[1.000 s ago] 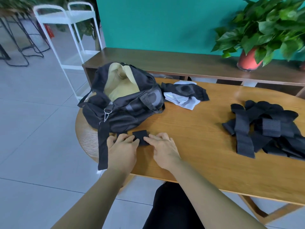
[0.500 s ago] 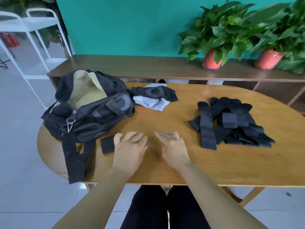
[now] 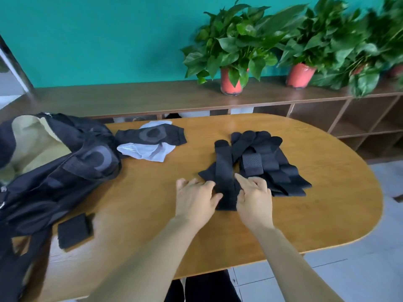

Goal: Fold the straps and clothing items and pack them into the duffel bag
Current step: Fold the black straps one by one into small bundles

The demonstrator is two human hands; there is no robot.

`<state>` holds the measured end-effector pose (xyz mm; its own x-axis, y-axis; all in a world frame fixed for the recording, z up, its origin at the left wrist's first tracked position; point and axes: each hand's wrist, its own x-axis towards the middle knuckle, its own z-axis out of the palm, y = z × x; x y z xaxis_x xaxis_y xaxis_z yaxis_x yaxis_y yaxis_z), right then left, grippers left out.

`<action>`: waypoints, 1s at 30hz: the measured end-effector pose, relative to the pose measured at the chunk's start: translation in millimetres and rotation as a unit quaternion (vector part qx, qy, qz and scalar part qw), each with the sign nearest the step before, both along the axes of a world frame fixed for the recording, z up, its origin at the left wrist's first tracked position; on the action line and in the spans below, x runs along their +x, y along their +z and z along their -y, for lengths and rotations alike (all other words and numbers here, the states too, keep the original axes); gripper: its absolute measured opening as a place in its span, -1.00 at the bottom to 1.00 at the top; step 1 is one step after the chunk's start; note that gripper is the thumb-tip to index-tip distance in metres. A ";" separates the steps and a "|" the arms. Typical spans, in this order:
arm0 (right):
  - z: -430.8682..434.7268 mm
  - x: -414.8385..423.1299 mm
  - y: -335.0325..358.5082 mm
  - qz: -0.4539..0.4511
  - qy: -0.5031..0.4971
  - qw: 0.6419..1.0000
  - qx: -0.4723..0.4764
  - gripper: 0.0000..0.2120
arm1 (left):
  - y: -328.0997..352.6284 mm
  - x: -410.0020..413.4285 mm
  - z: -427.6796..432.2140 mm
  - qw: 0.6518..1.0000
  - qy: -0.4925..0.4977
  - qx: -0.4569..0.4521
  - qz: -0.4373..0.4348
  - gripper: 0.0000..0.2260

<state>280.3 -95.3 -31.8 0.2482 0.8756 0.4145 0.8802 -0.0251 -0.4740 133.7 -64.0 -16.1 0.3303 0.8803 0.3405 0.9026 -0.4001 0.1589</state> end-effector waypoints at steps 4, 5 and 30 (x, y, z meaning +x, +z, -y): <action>-8.5 10.0 -6.1 0.044 -0.022 0.999 0.022 -0.54 | -5.0 25.3 -12.3 0.997 0.048 -0.058 -0.007 -0.52; -9.3 11.8 -9.1 0.052 -0.023 0.998 0.020 -0.55 | -6.4 29.5 -13.2 0.996 0.054 -0.069 -0.006 -0.50; -19.3 -29.7 -14.1 0.125 0.017 0.992 0.008 -0.64 | -13.0 -99.6 22.9 0.986 0.102 -0.118 0.055 -0.62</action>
<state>250.6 -76.0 -46.0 0.1065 0.8744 0.4734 0.9706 0.0120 -0.2405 34.0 -86.8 -29.1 0.1098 0.9838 0.1415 0.9326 -0.1512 0.3277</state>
